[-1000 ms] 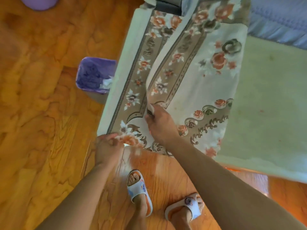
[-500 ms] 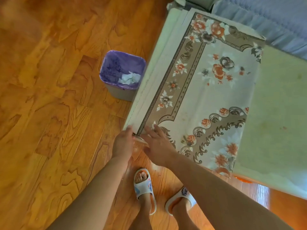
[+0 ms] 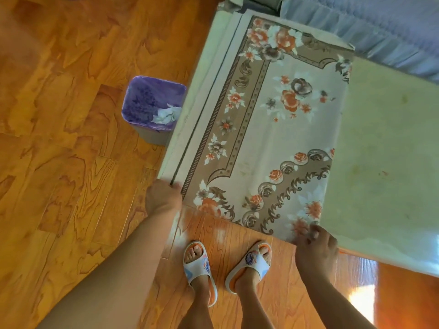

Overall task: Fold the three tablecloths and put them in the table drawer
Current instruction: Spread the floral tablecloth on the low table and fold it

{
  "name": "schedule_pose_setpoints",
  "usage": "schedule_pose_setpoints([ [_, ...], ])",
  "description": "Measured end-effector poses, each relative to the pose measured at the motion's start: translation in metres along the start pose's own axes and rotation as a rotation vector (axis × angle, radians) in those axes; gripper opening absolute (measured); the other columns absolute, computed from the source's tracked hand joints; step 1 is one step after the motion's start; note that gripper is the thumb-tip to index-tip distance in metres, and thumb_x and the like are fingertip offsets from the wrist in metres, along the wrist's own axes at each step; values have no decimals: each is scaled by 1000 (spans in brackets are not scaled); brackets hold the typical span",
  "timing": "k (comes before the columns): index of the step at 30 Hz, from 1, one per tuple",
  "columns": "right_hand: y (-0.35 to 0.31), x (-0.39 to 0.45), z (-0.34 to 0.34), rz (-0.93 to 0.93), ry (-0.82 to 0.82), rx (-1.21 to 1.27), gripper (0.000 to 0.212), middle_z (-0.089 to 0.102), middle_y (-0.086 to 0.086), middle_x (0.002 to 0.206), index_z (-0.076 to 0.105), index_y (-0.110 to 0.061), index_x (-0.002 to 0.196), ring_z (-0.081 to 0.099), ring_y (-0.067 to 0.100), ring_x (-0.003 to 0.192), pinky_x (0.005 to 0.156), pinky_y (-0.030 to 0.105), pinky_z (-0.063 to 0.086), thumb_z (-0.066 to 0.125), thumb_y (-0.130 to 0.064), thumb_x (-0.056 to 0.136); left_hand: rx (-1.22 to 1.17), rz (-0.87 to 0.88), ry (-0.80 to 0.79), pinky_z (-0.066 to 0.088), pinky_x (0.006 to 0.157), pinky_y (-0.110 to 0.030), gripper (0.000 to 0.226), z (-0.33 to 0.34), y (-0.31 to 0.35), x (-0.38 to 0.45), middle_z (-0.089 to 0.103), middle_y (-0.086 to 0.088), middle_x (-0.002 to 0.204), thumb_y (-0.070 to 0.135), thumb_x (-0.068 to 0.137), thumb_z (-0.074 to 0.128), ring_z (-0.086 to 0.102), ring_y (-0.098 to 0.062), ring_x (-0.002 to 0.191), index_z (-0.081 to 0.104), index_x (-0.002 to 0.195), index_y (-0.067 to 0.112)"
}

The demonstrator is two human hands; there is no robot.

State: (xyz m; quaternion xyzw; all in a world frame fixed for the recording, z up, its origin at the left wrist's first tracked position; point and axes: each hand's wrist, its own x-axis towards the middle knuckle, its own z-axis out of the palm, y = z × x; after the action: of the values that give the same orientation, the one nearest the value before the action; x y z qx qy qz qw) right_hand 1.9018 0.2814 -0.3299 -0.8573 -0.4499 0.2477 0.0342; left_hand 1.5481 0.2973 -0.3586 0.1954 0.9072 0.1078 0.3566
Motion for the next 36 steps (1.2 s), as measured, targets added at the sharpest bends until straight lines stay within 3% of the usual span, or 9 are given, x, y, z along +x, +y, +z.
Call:
schedule_pose_setpoints([
  [5,1,23,1,57,-92,83,58,39,18,142,38,-16,148,42,40,126,105,51,37,58,-32,96,134,127,76,45,102,-48,32,-10,1,2,51,-16,132,39,102,55,46,-36,125,70,119,17],
  [12,6,31,-3,43,-170,234,58,43,8,136,37,-33,148,56,31,114,100,52,49,56,-52,96,149,188,104,53,91,-47,34,-14,2,21,64,-24,121,31,101,57,60,-44,109,70,118,5],
  [16,3,39,-13,352,-328,747,34,67,15,115,55,-15,126,73,35,88,79,48,61,59,-36,100,118,194,106,55,86,-46,31,-13,0,21,65,-23,115,29,101,59,63,-41,102,69,117,5],
  [18,-1,35,-22,377,-467,801,25,72,18,103,63,-8,115,71,27,74,63,35,57,58,-28,102,80,169,77,55,85,-46,31,-14,-1,21,64,-22,117,32,100,58,63,-39,99,67,117,7],
  [21,4,36,-34,381,-598,967,29,66,15,97,62,0,117,63,17,71,61,26,50,64,-19,96,-23,120,24,57,85,-47,32,-16,-1,21,63,-15,119,38,99,59,64,-33,98,62,119,14],
  [27,24,41,-61,411,-602,1102,28,69,4,100,69,-13,119,62,13,78,76,30,49,70,-24,93,-405,39,-174,54,99,-49,28,-7,-1,-14,61,-1,125,22,93,74,62,-28,114,62,118,21],
  [31,32,51,-63,481,-525,983,32,69,9,102,64,-12,125,61,22,94,89,41,56,66,-20,94,-512,22,-101,57,94,-40,47,14,-4,-46,55,-2,125,-2,92,67,61,-25,115,51,132,17],
  [34,38,68,-55,547,-404,914,31,69,8,101,61,-10,129,65,19,84,71,37,62,63,-16,98,-684,-35,-107,60,70,-26,53,27,-14,-68,61,-3,112,-11,91,64,67,-19,98,46,132,18],
  [36,42,74,-48,564,-349,898,31,68,7,99,61,-10,128,65,17,81,65,36,60,64,-16,98,-678,-15,-119,59,70,-24,56,35,-23,-77,65,-4,116,-11,90,64,68,-18,100,48,134,21],
])
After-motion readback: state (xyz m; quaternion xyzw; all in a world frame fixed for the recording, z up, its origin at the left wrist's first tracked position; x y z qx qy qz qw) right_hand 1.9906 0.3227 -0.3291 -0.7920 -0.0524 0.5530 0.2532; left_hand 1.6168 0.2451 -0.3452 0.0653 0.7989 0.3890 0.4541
